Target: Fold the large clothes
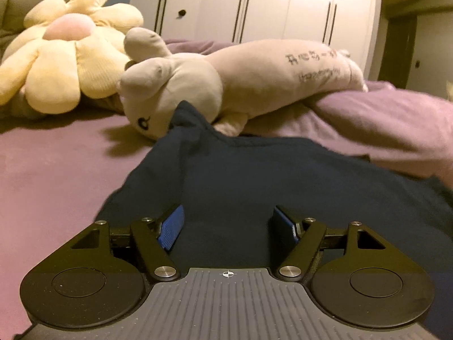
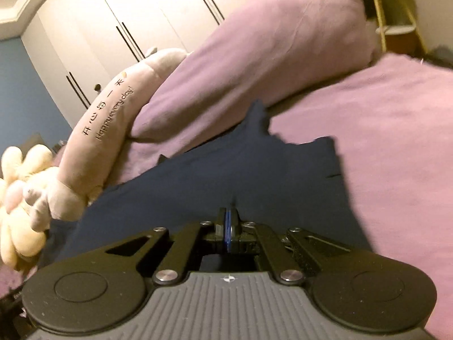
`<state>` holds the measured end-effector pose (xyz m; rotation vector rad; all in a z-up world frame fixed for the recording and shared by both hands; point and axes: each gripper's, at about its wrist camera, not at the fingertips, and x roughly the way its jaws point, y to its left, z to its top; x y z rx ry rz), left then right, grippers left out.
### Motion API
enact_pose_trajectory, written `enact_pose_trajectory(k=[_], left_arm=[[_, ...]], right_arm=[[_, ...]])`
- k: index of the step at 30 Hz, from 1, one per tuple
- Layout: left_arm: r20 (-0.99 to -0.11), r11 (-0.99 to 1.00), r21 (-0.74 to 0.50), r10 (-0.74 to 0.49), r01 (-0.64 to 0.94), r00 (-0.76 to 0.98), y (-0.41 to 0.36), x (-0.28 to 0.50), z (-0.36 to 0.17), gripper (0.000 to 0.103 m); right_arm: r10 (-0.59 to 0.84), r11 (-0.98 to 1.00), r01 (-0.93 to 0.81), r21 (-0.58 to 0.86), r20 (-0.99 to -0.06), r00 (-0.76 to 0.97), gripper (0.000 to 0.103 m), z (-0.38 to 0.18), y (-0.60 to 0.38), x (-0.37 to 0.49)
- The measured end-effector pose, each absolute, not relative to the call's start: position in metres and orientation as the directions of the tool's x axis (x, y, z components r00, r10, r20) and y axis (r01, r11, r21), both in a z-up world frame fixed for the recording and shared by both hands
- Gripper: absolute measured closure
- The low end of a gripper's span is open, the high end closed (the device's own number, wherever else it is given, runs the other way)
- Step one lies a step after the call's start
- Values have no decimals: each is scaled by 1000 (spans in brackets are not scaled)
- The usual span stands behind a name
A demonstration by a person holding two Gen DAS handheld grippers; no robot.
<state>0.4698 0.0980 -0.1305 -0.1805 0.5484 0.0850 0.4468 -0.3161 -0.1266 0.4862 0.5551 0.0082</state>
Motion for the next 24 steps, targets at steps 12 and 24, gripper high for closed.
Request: enact_pose_trajectory(k=[12, 24], left_arm=[[-630, 986, -40, 100, -160, 770, 121, 428, -118, 24], [-726, 946, -84, 156, -312, 669, 206, 360, -114, 16]], right_arm=[[11, 932, 204, 300, -586, 810, 103, -110, -320, 355], [-130, 894, 386, 228, -693, 710, 59, -105, -338, 330]])
